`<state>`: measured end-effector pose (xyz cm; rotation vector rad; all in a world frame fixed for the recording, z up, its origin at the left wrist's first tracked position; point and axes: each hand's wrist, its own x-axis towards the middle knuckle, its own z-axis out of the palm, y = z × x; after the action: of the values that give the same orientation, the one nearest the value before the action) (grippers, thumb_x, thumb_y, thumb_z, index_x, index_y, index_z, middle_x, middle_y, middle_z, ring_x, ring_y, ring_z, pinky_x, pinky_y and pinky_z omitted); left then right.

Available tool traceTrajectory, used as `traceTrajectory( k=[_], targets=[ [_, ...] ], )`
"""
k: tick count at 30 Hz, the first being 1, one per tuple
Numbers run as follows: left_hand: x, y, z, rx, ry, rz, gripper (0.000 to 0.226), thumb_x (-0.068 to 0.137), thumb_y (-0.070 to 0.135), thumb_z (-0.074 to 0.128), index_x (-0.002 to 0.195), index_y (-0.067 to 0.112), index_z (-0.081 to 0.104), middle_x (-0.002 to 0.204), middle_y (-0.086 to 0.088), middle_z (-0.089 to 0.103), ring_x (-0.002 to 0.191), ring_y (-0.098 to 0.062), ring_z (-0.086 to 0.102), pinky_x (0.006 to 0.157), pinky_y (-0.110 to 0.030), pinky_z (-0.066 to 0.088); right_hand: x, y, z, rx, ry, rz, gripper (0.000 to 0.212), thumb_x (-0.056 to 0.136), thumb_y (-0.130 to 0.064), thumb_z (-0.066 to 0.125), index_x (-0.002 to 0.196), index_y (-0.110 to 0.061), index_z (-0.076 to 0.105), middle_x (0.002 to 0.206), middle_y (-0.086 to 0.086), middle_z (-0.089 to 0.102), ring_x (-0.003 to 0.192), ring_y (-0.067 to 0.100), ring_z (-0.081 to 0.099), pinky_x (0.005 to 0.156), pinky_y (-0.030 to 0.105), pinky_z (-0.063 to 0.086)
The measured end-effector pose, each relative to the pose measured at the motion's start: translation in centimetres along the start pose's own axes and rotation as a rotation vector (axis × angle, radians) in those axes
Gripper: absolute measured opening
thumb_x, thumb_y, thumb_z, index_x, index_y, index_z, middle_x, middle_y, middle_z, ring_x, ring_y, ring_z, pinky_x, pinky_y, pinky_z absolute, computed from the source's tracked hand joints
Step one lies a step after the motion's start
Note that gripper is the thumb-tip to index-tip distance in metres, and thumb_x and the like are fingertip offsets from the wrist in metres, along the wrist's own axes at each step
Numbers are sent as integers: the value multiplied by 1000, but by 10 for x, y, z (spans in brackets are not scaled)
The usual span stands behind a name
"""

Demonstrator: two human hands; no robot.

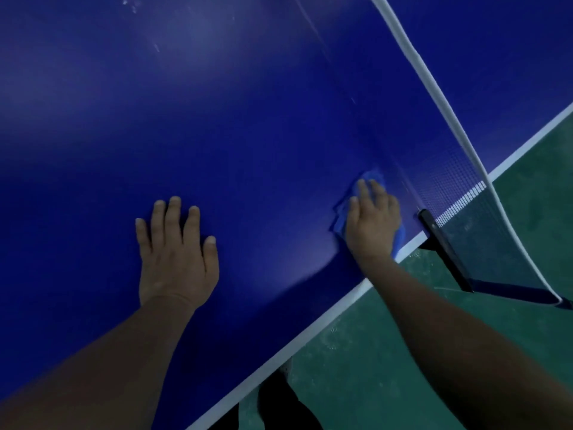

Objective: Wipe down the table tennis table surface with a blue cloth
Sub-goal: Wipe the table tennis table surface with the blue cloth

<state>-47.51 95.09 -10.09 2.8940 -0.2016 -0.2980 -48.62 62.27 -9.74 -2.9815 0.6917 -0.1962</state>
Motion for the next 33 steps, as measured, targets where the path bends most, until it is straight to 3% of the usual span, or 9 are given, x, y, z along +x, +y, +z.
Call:
traceTrajectory(
  k=[2, 5, 9, 14, 17, 21, 25, 29, 33],
  targets=[
    [1, 0, 0, 2, 0, 6, 64, 101, 43, 23, 152, 7, 33, 164, -18, 17, 154, -33, 4, 123, -59, 3, -6, -29, 1, 31, -24, 91, 51, 102, -35, 34, 141, -10, 55, 147, 14, 51, 124, 42, 49, 104, 50, 36],
    [0, -1, 1, -3, 1, 0, 63, 101, 42, 24, 152, 6, 34, 163, -18, 18, 154, -33, 4, 123, -60, 3, -59, -87, 10, 61, -64, -306, 42, 101, -30, 44, 135, -12, 61, 141, 11, 56, 115, 41, 54, 95, 50, 40],
    [-1, 0, 2, -13, 17, 6, 58, 104, 36, 24, 151, 5, 35, 162, -19, 19, 154, -34, 6, 123, -60, 4, -21, -97, 22, 81, -73, -447, 44, 105, -36, 38, 141, -21, 57, 146, 3, 54, 127, 39, 50, 102, 51, 39],
    [0, -1, 2, 7, 3, 11, 61, 103, 40, 24, 152, 5, 34, 163, -18, 17, 154, -34, 5, 123, -59, 3, 10, 13, 15, -68, -83, 173, 59, 102, -43, 18, 150, -22, 45, 158, 4, 39, 142, 34, 36, 118, 48, 22],
    [1, -1, 3, 22, -4, 5, 62, 103, 42, 24, 152, 6, 35, 163, -18, 18, 153, -35, 6, 123, -59, 3, -18, 33, 8, -59, -147, 260, 60, 103, -44, 16, 154, -22, 38, 162, 4, 32, 144, 36, 31, 120, 47, 18],
    [2, -2, 3, 31, -3, 10, 64, 102, 45, 19, 151, 8, 37, 163, -17, 21, 154, -34, 7, 123, -58, 3, -28, -62, 11, -34, -229, -269, 51, 107, -40, 27, 146, -18, 51, 155, 8, 43, 140, 41, 39, 115, 55, 28],
    [4, -6, -4, -144, 15, 1, 60, 102, 41, 20, 149, 11, 44, 164, -10, 24, 154, -25, 9, 124, -45, -5, -29, -144, 7, -16, -313, -845, 50, 106, -41, 33, 153, -25, 40, 160, -1, 35, 147, 33, 28, 118, 55, 21],
    [9, -22, -14, -390, 118, -38, 56, 100, 36, 31, 145, 8, 49, 160, -7, 33, 152, -20, 17, 125, -34, -1, 6, -187, 15, -47, -389, -1118, 52, 107, -43, 29, 156, -27, 33, 163, -5, 28, 151, 30, 21, 121, 55, 16],
    [61, -68, -23, -239, 225, -190, 62, 97, 39, 30, 149, 7, 43, 161, -11, 31, 152, -27, 17, 124, -44, 5, 59, -251, 31, -19, -341, -1245, 53, 106, -45, 27, 156, -28, 31, 165, -6, 25, 153, 28, 17, 123, 55, 12]
  ],
)
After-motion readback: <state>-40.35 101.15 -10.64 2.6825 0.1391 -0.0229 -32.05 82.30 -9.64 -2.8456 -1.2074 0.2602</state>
